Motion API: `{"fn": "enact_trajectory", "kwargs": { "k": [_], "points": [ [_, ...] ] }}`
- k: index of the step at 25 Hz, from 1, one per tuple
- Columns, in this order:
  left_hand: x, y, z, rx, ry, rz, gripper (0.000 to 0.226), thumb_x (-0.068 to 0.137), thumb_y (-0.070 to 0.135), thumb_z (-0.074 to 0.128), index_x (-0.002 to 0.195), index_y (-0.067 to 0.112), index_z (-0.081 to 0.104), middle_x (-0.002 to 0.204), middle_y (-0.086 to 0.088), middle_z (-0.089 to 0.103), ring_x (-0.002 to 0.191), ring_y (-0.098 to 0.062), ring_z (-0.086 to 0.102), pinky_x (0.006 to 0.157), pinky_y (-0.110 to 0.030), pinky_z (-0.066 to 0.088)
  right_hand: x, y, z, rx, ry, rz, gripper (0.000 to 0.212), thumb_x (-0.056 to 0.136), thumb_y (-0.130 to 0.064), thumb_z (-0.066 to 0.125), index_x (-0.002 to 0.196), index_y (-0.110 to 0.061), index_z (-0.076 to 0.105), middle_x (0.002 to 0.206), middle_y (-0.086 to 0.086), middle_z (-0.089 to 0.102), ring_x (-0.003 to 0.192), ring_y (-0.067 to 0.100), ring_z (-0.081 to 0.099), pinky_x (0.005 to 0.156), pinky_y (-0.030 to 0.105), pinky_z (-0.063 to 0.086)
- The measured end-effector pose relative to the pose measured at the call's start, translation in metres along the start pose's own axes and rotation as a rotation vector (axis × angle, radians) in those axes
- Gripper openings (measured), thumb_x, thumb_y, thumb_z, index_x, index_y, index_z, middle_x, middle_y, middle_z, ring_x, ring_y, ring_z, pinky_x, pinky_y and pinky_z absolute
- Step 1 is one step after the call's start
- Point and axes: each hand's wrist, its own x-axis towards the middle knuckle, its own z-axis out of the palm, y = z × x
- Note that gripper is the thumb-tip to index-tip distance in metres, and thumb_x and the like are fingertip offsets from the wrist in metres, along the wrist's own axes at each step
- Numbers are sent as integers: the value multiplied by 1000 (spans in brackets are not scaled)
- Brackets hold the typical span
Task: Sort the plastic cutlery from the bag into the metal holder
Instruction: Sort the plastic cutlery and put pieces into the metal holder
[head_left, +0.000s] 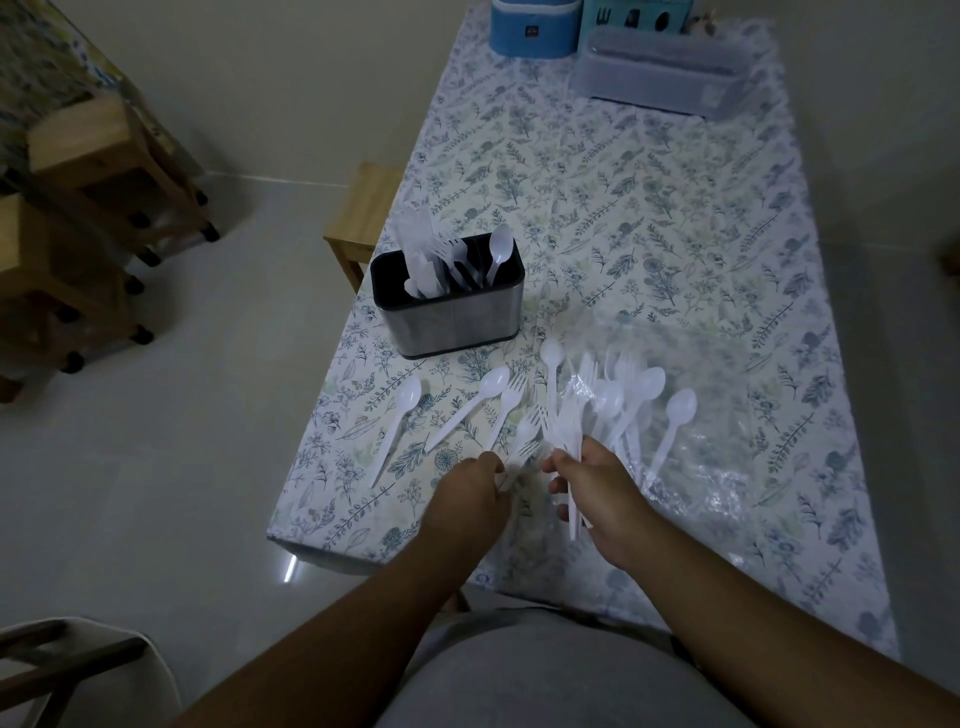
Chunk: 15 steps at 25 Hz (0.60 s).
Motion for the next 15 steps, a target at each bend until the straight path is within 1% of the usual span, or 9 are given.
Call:
{"fn": "enact_trajectory", "kwargs": {
  "k": [2, 4, 5, 6, 8, 9, 10, 12, 15],
  "points": [
    [-1, 3, -2, -101, 24, -36, 28, 89, 14, 65, 116, 9, 67, 96, -6, 72, 84, -18, 67, 72, -24, 52, 0, 0, 1, 53, 1, 32, 13, 104, -19, 47, 99, -15, 59, 82, 4, 58, 66, 17, 51, 57, 33, 44],
    [-4, 10, -5, -270, 72, -92, 28, 88, 11, 67, 116, 11, 70, 92, -2, 73, 77, -10, 65, 68, -11, 49, 0, 0, -1, 53, 6, 27, 20, 105, -25, 46, 90, -14, 54, 74, 4, 52, 59, 16, 45, 56, 32, 40],
    [-5, 16, -6, -347, 86, -116, 27, 88, 11, 67, 115, 12, 70, 92, 0, 73, 77, -9, 66, 68, -8, 49, -2, -1, -1, 21, 0, 13, 24, 105, -28, 46, 88, -14, 53, 72, 3, 52, 58, 16, 44, 56, 32, 39],
    [-4, 22, -7, -447, 78, -148, 26, 88, 11, 67, 114, 13, 71, 93, 0, 74, 77, -11, 68, 72, -11, 53, -5, -3, 0, -6, -12, -1, 26, 106, -31, 45, 87, -14, 53, 71, 3, 52, 57, 15, 43, 54, 31, 37],
    [-3, 31, -7, -715, 16, -227, 23, 87, 9, 67, 110, 14, 69, 88, -3, 76, 77, -20, 73, 79, -35, 62, -9, -5, 3, -65, -29, -20, 28, 106, -33, 42, 86, -16, 51, 70, 2, 51, 55, 15, 43, 50, 28, 35],
    [-2, 33, -8, -808, -6, -256, 22, 87, 7, 66, 108, 13, 68, 85, -6, 76, 75, -22, 73, 79, -44, 62, -11, -7, 5, -97, -30, -29, 29, 106, -34, 41, 86, -17, 50, 71, 2, 50, 56, 15, 43, 50, 28, 35],
    [-2, 35, -8, -853, -18, -270, 21, 87, 5, 66, 107, 12, 67, 85, -9, 75, 71, -22, 73, 78, -48, 62, -10, -6, 5, -126, -27, -35, 28, 107, -35, 40, 87, -17, 50, 72, 2, 51, 58, 15, 44, 51, 28, 35],
    [-3, 36, -7, -867, -21, -281, 19, 88, 3, 66, 106, 11, 66, 87, -13, 74, 67, -19, 71, 76, -46, 62, -9, -5, 7, -186, -18, -41, 27, 107, -36, 38, 95, -17, 54, 79, 1, 55, 66, 14, 50, 58, 28, 37],
    [-3, 37, -3, -850, -8, -270, 17, 89, 5, 66, 104, 11, 67, 88, -12, 75, 72, -20, 73, 76, -44, 63, -9, -4, 7, -214, -13, -39, 31, 107, -33, 37, 105, -13, 60, 93, 8, 63, 79, 18, 58, 70, 33, 45]
  ]
}}
